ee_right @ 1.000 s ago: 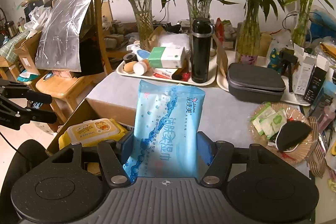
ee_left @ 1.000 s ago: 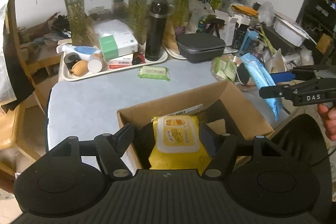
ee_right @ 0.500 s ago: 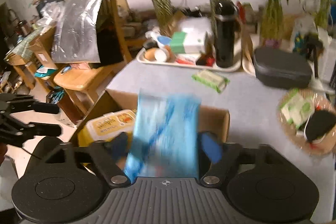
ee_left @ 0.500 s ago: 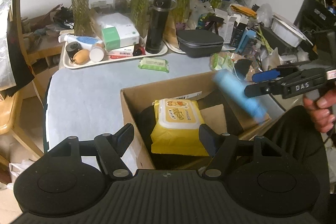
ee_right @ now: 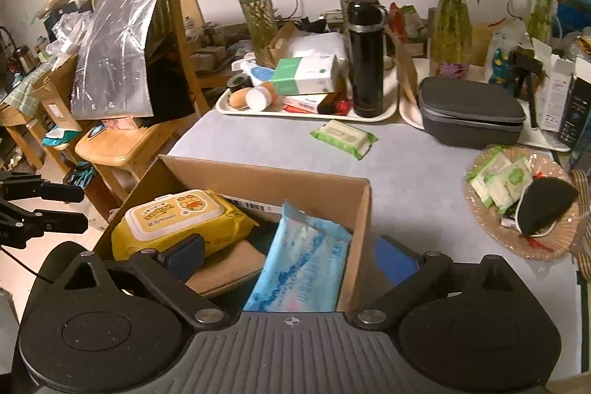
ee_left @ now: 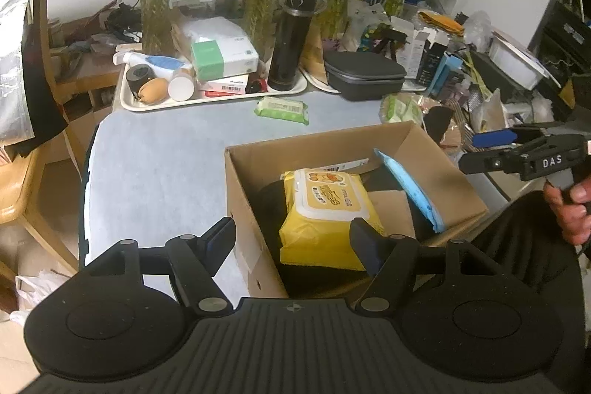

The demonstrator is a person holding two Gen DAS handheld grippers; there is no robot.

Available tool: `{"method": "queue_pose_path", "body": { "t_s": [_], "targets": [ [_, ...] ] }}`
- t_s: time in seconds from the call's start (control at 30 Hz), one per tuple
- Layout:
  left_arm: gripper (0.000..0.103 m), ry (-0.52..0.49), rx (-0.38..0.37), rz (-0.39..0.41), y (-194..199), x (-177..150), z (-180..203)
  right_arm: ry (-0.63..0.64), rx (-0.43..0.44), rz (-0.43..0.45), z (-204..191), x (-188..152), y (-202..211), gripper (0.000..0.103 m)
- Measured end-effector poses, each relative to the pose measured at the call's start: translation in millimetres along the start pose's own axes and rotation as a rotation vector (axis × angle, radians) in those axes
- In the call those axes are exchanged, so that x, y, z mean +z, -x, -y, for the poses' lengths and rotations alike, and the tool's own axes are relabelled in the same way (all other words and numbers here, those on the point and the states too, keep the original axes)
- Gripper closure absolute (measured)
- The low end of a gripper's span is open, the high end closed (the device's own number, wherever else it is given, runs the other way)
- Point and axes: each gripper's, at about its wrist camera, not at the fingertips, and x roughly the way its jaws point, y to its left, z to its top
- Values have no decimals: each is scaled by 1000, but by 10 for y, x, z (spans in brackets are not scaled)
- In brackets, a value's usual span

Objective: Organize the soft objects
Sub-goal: 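Lower the blue wet-wipe pack into the box and open the right gripper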

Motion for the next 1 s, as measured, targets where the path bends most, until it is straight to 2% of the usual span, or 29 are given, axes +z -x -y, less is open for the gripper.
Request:
{"method": "queue_pose_path", "body": {
  "t_s": [0.27,0.5,0.53,0.8,1.0],
  "targets": [
    [35,0,34,45,-6,19,2,-3,-20,5,12,12,-5,4],
    [35,-9,44,73,-48,139,0,39,-58,5,-37,218,-10,3],
    [35,-11,42,82,-49,159,-3,48,-60,3,-34,249,-16,0],
    [35,12,26,97,-96,290,-66,21,-125,36,93,440,-57,0],
    [35,21,22,125,-128,435,-130,10,-109,42,164,501,-120,0]
  ]
}}
